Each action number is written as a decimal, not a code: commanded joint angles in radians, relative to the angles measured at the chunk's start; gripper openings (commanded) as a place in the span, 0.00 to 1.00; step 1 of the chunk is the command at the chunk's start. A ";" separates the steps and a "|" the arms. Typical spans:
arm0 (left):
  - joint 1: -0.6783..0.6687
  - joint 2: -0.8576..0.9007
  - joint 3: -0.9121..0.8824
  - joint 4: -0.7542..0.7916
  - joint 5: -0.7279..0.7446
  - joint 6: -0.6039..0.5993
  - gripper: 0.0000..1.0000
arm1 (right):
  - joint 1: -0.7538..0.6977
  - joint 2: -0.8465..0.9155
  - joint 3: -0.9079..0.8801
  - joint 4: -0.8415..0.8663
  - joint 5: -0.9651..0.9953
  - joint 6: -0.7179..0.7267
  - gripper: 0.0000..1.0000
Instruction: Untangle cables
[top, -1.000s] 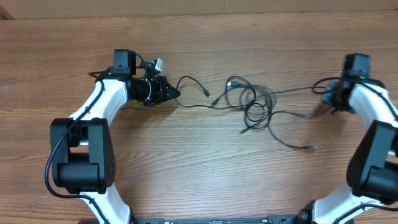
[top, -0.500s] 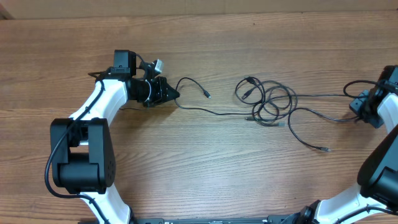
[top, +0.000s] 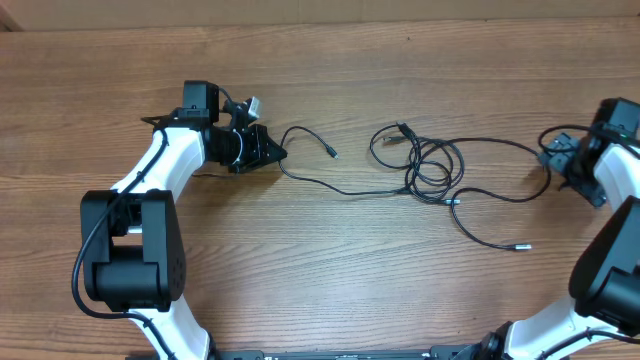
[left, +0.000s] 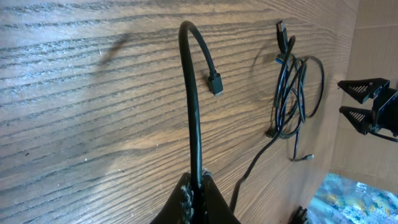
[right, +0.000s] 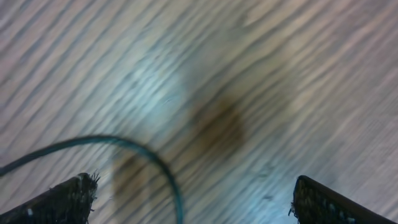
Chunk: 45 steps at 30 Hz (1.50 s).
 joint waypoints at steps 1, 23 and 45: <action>-0.002 -0.027 0.010 0.014 -0.010 0.027 0.04 | 0.071 -0.065 0.030 -0.003 -0.049 -0.022 1.00; -0.003 -0.027 0.010 0.024 -0.005 0.026 0.04 | 0.586 -0.160 0.020 -0.204 -0.192 -0.345 1.00; -0.003 -0.027 0.010 0.023 -0.005 0.022 0.04 | 0.596 -0.027 -0.014 -0.133 -0.247 -0.449 0.59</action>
